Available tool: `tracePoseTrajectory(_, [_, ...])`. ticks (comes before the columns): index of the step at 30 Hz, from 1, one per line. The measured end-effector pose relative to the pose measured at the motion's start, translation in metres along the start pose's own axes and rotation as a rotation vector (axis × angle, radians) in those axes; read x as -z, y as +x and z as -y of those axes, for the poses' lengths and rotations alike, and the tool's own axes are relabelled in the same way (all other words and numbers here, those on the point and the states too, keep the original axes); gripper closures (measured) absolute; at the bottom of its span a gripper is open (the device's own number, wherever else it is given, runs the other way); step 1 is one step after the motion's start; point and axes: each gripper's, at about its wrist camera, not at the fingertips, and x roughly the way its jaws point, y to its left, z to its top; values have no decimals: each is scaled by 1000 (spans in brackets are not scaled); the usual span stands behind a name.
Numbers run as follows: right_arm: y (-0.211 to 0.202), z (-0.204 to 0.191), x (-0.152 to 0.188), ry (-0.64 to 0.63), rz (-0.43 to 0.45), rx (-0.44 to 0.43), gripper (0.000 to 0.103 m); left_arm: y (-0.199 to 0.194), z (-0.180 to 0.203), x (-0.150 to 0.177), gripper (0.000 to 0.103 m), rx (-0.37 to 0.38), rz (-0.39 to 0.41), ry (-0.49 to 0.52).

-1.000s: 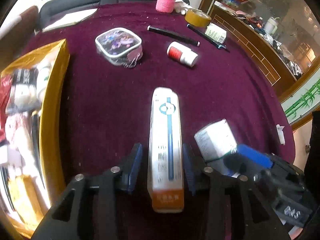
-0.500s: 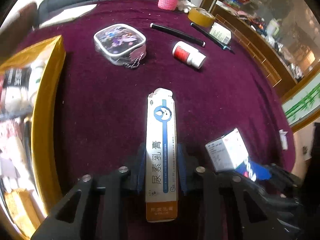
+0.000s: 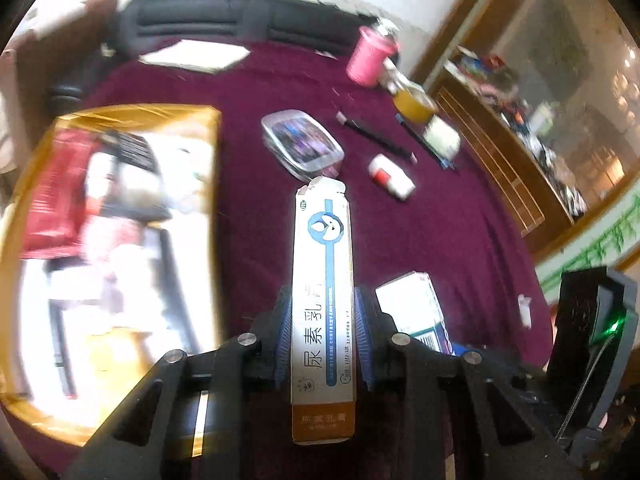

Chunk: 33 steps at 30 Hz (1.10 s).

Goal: Organize objects
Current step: 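Carry the ointment box and medicine box over the tray with both tools, then open both tools to drop the two boxes into the tray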

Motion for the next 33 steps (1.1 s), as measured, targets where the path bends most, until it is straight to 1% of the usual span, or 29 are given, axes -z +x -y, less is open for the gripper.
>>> tracePoseTrajectory(4, [5,-40,-5,-59,-14,-72,71,-37,-39,-6,78,-54,63,-66])
tracePoseTrajectory(5, [6,-47,-5,-70,-21,-80,71,-50,-57,-6,78,-69,91,-89])
tracePoseTrajectory(7, [15,-66,-7,-97,-42,-100,71,-65,-87,-2,78,-104,109,-147])
tracePoseTrajectory(9, [22,-82,-5,-128,-55,-106,71,-77,-119,2,78,-143,131,-209])
tracePoseTrajectory(11, [35,-96,-5,-144,-75,-90,71,-80,-143,8,78,-172,129,-266])
tracePoseTrajectory(12, [41,-100,-6,-141,-90,-89,71,-79,-151,11,78,-187,121,-277])
tracePoseTrajectory(15, [56,-115,-6,-143,-120,-94,71,-70,-162,17,78,-230,93,-273])
tracePoseTrajectory(18, [69,-128,-7,-160,-127,-71,71,-60,-169,26,78,-269,56,-274])
tracePoseTrajectory(22, [82,-135,-11,-160,-138,-44,71,-49,-174,32,78,-324,16,-274])
tracePoseTrajectory(24, [89,-135,-13,-156,-145,-46,71,-45,-178,34,78,-338,-4,-284])
tracePoseTrajectory(26, [93,-135,-16,-140,-143,-33,71,-43,-181,35,77,-333,-5,-299])
tracePoseTrajectory(27, [95,-133,-16,-122,-141,-29,71,-43,-183,35,74,-330,6,-312])
tracePoseTrajectory(29, [100,-128,-17,-83,-157,-64,69,-46,-184,36,73,-313,38,-344])
tracePoseTrajectory(30, [100,-125,-17,-69,-160,-82,69,-48,-184,36,70,-298,55,-359])
tracePoseTrajectory(31, [99,-124,-17,-64,-153,-98,65,-51,-184,36,62,-284,75,-369])
tracePoseTrajectory(32, [97,-123,-18,-65,-149,-115,59,-54,-181,34,57,-273,101,-370])
tracePoseTrajectory(33, [94,-123,-18,-66,-136,-143,54,-58,-178,33,49,-267,126,-361])
